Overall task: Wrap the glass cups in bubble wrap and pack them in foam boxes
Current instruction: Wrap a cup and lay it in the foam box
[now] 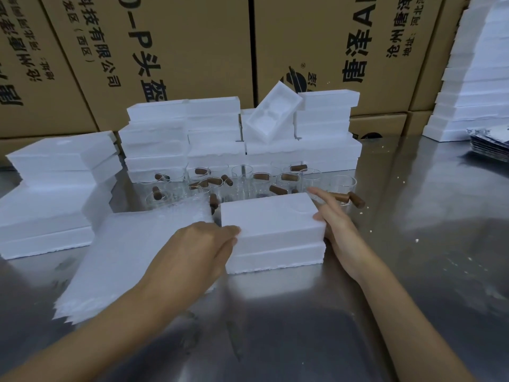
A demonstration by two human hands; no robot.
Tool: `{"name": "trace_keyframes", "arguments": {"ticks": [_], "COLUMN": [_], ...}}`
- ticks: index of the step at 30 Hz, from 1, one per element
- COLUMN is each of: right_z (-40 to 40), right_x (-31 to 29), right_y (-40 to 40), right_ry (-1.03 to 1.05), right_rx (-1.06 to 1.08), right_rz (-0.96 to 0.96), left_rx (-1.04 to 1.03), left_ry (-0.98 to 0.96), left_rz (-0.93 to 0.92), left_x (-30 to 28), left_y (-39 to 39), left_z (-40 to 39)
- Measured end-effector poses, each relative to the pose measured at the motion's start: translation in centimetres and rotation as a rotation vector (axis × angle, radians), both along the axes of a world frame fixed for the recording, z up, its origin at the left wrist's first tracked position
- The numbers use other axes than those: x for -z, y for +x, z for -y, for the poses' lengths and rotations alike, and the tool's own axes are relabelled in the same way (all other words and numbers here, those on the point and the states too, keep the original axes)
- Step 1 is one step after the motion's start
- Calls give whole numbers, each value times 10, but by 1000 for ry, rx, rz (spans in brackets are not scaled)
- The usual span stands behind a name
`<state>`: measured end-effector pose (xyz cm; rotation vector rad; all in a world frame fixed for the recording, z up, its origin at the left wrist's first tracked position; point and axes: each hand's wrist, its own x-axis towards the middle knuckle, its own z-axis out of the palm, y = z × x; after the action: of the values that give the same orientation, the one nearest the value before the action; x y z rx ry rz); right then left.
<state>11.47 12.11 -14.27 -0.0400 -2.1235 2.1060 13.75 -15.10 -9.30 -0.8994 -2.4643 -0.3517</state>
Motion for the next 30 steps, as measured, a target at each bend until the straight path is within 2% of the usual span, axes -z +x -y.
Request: {"name": "trace_keyframes", "arguments": {"ticks": [3,9,13,16,24,30], "right_z": [5,11,16,20,29,25], "right_x": [-2,-1,1,1,5,17], "right_y": [-2,6,8,9,28,51], "right_ry": [45,62,52,22,48,259], "right_rx": [39,73,115,181,310,110], "right_rz": [3,-19,-26,-63,-163,-101], "left_rx": [-24,-57,-28,-50,-161,-144], "left_ry": [98,79,117,147,50,106], "left_rz": [156,297,594,718,636,642], "left_x": [-6,-8,-8,0,9,6], "left_y": [-14,-26,-33,-37,-39,-38], "left_z": [3,7,2,-7,-25,-24]}}
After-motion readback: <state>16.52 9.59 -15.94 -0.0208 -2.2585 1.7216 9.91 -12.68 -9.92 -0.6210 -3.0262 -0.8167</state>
